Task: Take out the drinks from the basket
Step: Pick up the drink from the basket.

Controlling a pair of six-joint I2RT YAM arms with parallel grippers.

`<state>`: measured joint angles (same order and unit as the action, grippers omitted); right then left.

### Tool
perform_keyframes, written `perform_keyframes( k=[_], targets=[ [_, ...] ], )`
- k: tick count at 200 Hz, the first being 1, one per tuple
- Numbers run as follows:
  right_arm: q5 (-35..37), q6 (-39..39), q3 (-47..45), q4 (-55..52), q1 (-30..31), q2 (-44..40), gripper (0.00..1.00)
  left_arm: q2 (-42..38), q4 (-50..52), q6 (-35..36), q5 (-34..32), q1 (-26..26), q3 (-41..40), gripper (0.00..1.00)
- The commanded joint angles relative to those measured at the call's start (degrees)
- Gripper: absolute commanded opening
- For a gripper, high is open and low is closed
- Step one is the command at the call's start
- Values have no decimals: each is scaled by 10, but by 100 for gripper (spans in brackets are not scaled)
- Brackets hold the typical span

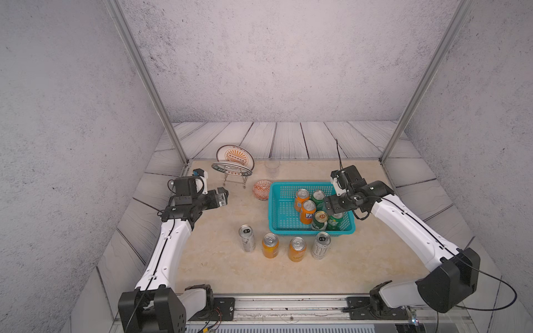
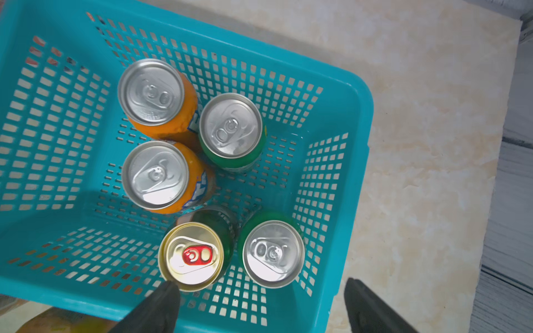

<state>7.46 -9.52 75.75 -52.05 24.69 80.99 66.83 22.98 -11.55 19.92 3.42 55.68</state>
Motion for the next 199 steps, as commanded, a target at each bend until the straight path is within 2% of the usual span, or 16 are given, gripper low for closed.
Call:
perform_keyframes(
  k=[1, 37, 84, 199],
  targets=[
    [-26, 13, 7, -15, -18, 20, 91, -1, 3, 8, 6, 6, 14, 99],
    [-43, 28, 1, -55, -49, 41, 83, -1, 3, 7, 7, 6, 14, 99],
    [-76, 37, -33, -39, -68, 49, 83, 1, 3, 7, 8, 7, 14, 99],
    [-100, 77, -20, -24, -71, 142, 84, 4, 3, 7, 6, 8, 15, 99]
  ],
)
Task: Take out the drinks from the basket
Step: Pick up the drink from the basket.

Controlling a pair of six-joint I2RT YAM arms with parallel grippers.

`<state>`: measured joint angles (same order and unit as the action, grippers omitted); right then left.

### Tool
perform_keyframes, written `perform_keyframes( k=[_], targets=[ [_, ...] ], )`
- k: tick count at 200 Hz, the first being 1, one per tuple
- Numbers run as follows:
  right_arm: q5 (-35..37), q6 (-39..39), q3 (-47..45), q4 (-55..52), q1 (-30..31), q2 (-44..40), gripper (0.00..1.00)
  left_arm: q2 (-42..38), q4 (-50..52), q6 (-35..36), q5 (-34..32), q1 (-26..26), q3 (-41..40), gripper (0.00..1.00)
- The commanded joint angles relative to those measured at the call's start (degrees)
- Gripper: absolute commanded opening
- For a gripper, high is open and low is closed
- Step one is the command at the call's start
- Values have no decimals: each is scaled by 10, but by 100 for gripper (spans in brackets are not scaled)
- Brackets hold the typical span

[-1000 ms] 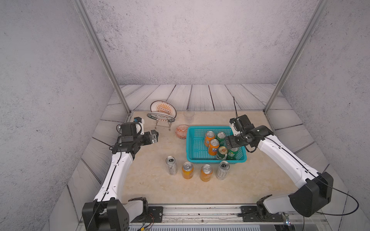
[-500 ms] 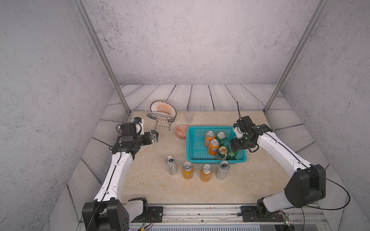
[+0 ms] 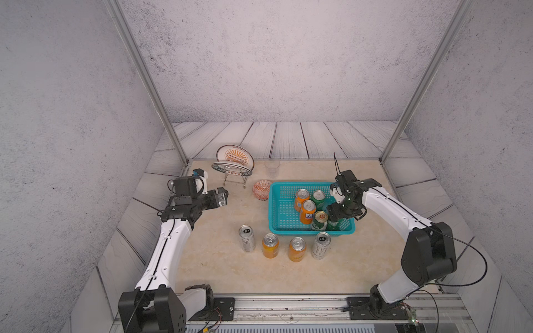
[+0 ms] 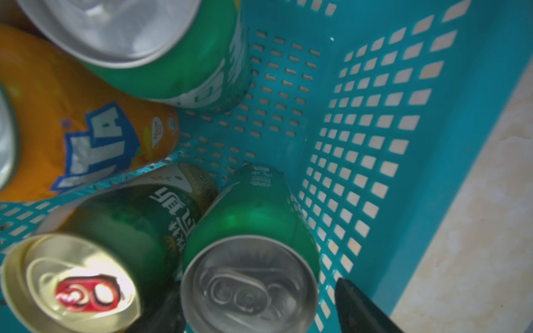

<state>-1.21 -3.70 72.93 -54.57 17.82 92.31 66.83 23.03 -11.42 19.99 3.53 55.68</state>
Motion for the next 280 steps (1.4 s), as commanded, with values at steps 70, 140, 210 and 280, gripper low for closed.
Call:
perform_keyframes(
  k=[70, 140, 210, 280],
  targets=[
    [-17, 38, 8, 26, -2, 61, 84, 3, 3, 6, 7, 8, 14, 99],
    [-12, 27, 11, 7, -2, 26, 67, 5, 3, 5, 11, 9, 15, 99],
    [-7, 18, 38, -38, -2, -42, 63, 5, 3, 4, 11, 9, 16, 99],
    [-25, 5, 82, -108, -1, -111, 63, 6, 2, 4, 13, 10, 16, 99]
  ],
)
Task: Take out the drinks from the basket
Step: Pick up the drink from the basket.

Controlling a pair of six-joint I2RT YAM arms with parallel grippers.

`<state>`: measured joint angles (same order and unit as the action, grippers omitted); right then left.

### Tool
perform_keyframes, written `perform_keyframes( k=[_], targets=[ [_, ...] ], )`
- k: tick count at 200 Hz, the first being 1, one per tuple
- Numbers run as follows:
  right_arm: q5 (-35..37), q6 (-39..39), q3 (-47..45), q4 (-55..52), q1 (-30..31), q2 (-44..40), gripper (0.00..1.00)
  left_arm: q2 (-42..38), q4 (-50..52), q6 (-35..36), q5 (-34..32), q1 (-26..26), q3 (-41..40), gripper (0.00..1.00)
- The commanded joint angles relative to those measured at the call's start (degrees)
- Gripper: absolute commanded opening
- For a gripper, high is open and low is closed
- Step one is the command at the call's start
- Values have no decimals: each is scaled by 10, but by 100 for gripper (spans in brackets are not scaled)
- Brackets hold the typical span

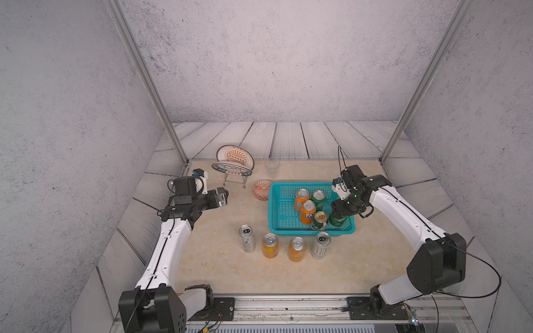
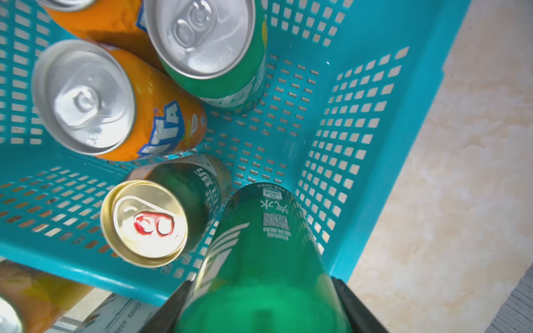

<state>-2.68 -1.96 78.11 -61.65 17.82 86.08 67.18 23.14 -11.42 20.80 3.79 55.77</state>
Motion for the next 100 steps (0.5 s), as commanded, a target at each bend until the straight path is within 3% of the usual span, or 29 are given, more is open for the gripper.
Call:
perform_keyframes(
  k=[1, 100],
  targets=[
    [-11, -13, 32, -38, -1, -50, 63, 2, 1, 4, 5, 8, 16, 99],
    [-8, -43, 84, -125, 24, -123, 62, 1, 1, 3, 9, 9, 16, 99]
  ],
)
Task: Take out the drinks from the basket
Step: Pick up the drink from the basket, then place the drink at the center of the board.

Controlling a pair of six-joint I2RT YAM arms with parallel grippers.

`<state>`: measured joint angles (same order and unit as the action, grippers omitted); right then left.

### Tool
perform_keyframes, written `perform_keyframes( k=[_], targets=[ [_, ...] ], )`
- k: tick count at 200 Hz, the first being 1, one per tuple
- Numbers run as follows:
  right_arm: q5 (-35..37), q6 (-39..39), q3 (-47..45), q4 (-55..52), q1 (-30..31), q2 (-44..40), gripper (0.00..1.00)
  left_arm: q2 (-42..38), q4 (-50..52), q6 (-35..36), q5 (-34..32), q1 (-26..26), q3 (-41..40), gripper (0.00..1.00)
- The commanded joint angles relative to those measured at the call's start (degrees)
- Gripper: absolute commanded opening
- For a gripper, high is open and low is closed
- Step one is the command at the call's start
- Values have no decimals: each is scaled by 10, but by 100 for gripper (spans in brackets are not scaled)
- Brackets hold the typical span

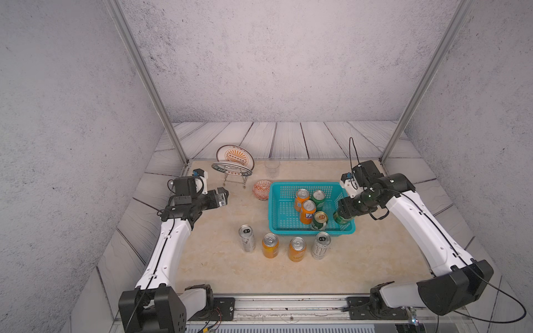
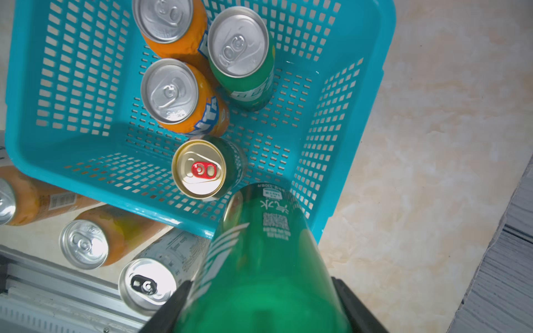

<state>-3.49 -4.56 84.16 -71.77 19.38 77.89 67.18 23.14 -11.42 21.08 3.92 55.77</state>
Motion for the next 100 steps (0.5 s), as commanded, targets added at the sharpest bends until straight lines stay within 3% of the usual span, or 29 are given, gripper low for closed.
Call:
perform_keyframes(
  k=[1, 100],
  targets=[
    [1, -18, 24, -24, 9, -42, 62, 1, 2, 3, 6, 7, 16, 99],
    [10, -70, -70, -28, 61, -109, 62, 0, 2, 4, 4, 7, 16, 99]
  ],
)
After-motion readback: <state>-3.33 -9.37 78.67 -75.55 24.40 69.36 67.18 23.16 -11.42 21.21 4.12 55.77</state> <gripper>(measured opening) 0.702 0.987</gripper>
